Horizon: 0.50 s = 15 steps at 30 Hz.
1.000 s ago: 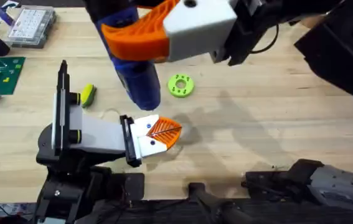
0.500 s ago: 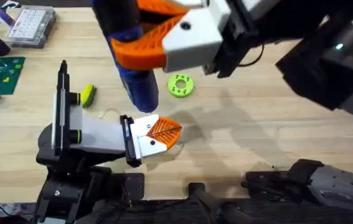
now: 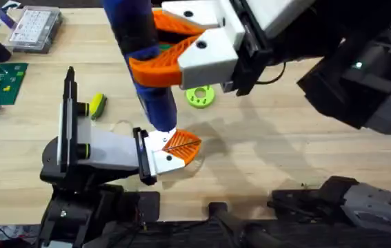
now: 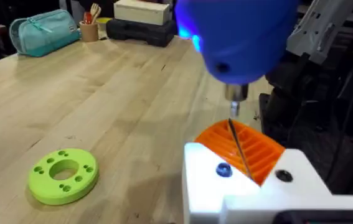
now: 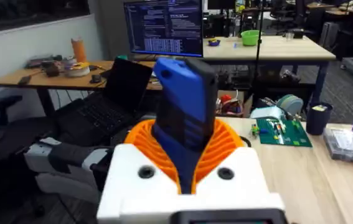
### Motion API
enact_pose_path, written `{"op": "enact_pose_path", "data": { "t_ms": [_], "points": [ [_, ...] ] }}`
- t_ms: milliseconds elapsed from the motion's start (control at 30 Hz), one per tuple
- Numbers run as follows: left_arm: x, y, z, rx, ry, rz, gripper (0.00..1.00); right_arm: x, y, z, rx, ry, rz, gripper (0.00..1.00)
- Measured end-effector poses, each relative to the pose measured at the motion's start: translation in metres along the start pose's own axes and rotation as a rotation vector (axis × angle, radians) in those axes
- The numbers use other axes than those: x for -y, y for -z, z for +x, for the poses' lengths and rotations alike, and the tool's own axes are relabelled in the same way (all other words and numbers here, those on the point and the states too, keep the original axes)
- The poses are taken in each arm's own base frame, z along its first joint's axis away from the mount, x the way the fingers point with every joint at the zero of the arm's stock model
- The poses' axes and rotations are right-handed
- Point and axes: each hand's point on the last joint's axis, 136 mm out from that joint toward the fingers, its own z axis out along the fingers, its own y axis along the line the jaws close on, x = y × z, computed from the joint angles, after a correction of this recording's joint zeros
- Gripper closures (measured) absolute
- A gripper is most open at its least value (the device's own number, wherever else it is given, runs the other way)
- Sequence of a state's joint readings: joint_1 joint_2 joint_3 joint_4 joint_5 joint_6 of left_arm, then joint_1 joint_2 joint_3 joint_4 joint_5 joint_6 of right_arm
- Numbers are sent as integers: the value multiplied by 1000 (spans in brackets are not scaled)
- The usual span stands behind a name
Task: Pick up the gripper from the table and insert it into the empty holder that is missing its gripper. Then pick up a screw, insert it into the mounting hole, and use the screwdriver to tighten it. Finally, clean up the table by picking up the vegetable and placing it into the bucket.
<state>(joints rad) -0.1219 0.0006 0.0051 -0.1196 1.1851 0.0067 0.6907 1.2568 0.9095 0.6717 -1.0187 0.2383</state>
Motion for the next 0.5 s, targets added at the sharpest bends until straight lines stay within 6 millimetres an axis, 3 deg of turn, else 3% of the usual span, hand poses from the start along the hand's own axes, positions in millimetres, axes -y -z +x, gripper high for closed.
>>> {"op": "enact_pose_path", "data": {
  "t_ms": [500],
  "points": [
    [0,0,0,0,0,0,982,-4,-1,21,13,4,11,932]
  ]
}}
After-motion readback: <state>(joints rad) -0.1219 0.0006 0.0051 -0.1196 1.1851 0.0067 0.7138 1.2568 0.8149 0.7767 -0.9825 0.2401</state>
